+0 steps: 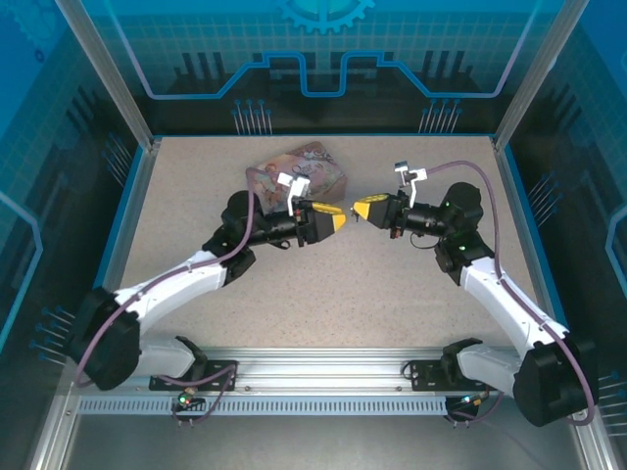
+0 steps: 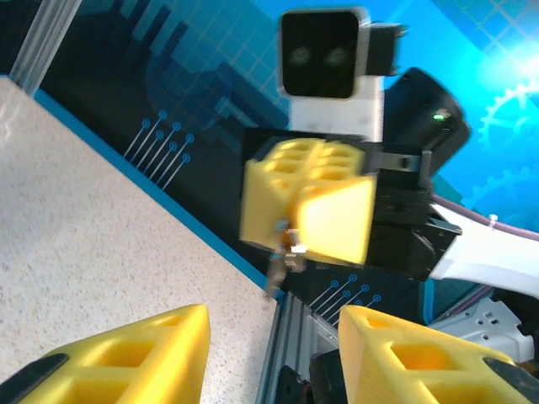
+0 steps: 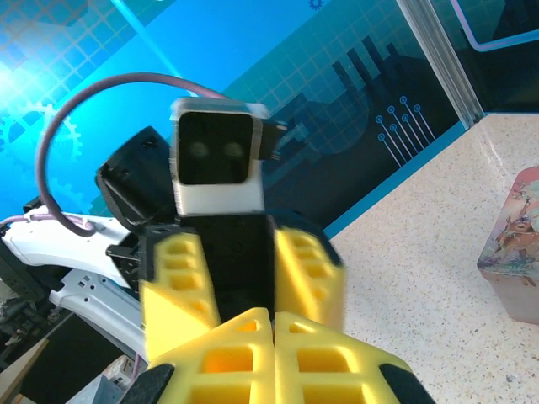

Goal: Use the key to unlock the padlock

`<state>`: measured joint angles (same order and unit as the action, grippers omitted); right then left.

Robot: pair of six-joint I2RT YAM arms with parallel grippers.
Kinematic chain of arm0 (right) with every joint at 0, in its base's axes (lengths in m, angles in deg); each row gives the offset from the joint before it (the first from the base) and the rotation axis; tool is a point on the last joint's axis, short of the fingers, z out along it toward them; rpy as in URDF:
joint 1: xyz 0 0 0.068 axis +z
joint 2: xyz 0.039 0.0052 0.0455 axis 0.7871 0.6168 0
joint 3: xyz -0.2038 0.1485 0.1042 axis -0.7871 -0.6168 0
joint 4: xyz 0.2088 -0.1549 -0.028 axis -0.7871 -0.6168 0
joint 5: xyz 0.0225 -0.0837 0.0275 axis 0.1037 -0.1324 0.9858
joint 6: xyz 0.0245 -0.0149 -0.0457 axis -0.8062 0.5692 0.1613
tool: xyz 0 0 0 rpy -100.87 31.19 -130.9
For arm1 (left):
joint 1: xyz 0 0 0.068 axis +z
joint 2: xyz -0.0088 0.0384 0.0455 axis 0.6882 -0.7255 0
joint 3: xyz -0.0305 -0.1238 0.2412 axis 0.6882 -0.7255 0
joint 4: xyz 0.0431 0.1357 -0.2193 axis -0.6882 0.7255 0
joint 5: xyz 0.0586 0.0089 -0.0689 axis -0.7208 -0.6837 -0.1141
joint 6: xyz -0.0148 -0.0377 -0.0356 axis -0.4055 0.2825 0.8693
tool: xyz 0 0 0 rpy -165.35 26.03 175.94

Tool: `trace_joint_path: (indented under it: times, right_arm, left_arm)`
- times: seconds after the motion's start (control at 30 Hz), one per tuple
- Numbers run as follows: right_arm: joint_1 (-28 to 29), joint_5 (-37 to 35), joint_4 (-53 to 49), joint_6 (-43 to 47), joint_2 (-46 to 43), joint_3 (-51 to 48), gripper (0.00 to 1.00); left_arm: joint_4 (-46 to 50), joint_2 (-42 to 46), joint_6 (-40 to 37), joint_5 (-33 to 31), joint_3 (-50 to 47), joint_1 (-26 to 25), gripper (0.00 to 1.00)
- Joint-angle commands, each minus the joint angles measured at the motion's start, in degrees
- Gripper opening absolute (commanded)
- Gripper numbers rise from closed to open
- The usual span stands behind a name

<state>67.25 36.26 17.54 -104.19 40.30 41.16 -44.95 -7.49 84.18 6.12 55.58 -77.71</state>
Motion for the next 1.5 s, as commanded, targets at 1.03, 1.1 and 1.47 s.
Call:
trace_joint_path:
  times: [1.03,1.1,1.47]
  right_arm:
    - [6.4,4.1,-2.8,0.7,0.0,9.7,0.00]
    - [6.4,4.1,-2.9,0.8,0.0,9.5,0.00]
    - [6.5,4.7,-3.7,1.4,-0.5,9.0,0.00]
  left_arm:
    - [-3.2,-0.3,-11.0,13.7,4.6,0.8,0.22]
    - [-3.0,0.0,-11.4,13.5,4.6,0.9,0.20]
    - [-2.6,0.9,-12.1,12.5,4.7,0.9,0.03]
